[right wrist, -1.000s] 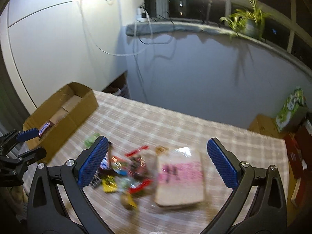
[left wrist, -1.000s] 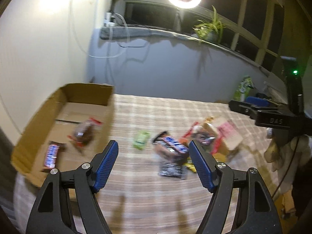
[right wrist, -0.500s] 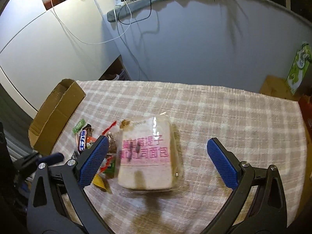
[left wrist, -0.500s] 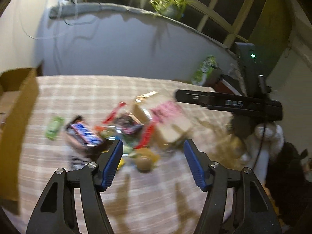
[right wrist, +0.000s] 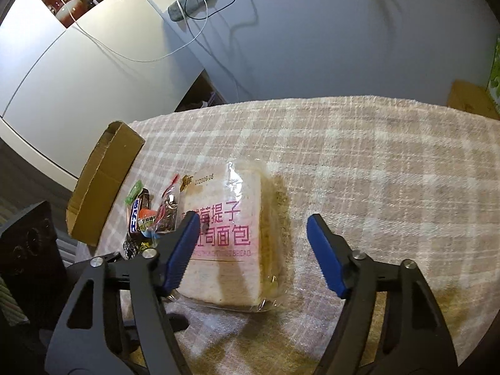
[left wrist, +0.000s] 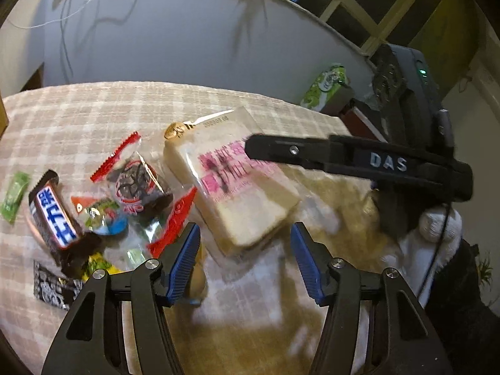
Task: Organize snacks
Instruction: 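Close the right tool on the packaged bread loaf, then lift the bread loaf with the right tool and carry it over the box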
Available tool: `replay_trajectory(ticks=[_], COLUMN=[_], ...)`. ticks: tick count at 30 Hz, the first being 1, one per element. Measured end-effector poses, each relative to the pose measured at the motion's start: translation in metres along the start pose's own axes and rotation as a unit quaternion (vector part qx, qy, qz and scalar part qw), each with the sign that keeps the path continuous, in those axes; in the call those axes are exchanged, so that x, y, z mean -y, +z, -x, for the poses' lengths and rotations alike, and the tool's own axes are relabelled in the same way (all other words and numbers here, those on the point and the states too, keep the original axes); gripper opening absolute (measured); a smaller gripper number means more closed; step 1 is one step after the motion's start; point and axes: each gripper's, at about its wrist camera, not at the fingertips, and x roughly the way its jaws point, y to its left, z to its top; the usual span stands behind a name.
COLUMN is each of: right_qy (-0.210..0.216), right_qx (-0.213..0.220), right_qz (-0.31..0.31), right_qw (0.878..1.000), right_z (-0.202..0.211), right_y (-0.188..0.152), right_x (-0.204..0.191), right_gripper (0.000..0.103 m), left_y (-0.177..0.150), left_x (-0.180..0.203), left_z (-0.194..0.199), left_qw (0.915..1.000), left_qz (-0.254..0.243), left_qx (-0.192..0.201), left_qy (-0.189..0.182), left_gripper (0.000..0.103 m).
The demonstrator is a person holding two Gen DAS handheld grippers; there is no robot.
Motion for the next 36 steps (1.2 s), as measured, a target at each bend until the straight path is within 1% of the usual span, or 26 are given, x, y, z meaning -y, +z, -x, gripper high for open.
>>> replay_trajectory(ticks=[3,5,9,13,18,25,29,36], right_qy=[0.015,0.021,0.03,0.03,0.022,0.021,0.018,0.018], right_qx=[-0.012,-0.019,-0.027,-0.022,-0.017,-0.003,0.005,0.018], right_qz=[-0.001,-0.001,-0.002,-0.003,-0.008,-0.002,0.01,0.034], right_qw=[1.0,1.0,0.999,0.999,1.0,1.0,1.0,0.999], right_z=[-0.007,-0.013,-0.018,-0.018,-0.013,0.007,0.019,0.031], right_y=[0.0,-0.001,-0.002,-0.003,-0.005,-0.006,-0.007,-0.007], right_x=[0.0,0.0,-0.003,-0.008,-0.012,-0.021,-0.035,-0.068], right_gripper=[0.065,0.064,0.063,0.057,0.055,0.055,0.055,0.055], left_y=[0.004,0.009,0.012,0.017,0.012,0.006,0.002,-0.006], left_x=[0.002,0.0,-0.001,0.008,0.011,0.016,0.014,0.002], left_z=[-0.006,-0.01,-0.016,-0.021,-0.019,-0.002,0.012,0.045], left_qw=[1.0,0.9999,1.0,0.9998,0.9997,0.9991,0.9986,0.9969], left_qz=[-0.001,-0.002,-0.001,-0.016,-0.022,-0.029,-0.03,-0.03], left_qx=[0.001,0.001,0.001,0.008,0.01,0.031,0.044,0.073], left_qy=[0.007,0.016,0.007,0.011,0.006,-0.003,-0.007,-0.001], left_gripper=[0.059,0.059,0.059,0.059,0.058,0.058,0.058,0.057])
